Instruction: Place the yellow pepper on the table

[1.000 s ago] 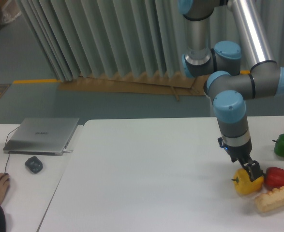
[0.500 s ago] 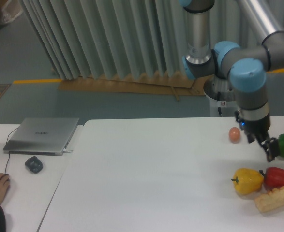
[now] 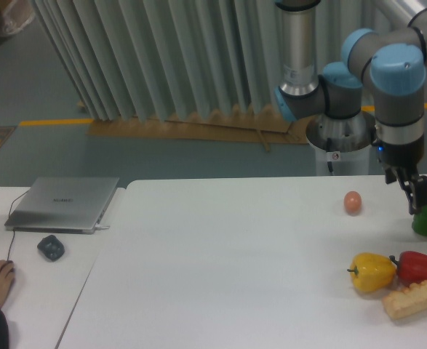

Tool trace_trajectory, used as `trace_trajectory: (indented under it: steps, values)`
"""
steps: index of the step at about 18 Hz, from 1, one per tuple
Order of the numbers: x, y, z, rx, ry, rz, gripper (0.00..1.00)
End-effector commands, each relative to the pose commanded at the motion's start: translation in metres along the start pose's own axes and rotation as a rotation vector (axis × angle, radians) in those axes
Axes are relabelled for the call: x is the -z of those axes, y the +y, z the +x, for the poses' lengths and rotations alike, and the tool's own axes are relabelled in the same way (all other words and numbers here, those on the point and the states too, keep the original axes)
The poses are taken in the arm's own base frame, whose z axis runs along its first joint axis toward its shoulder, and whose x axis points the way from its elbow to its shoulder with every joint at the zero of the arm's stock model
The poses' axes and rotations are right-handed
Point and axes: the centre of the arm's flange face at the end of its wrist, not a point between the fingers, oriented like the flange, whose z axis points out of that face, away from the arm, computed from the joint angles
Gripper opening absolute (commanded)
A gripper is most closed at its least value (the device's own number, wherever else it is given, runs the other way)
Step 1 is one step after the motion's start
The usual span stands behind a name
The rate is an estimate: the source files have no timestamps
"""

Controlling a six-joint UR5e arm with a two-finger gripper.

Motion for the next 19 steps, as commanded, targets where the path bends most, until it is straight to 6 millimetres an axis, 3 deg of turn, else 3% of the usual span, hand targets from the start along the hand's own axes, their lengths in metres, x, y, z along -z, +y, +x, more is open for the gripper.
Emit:
trace_trajectory:
  steps: [6,19]
  values:
    - [0.012,-0.019,0.026,-0.031,0.025,0.028,1.00]
    - [0.028,-0.054,0.054,-0.100,0.001,0.036,1.00]
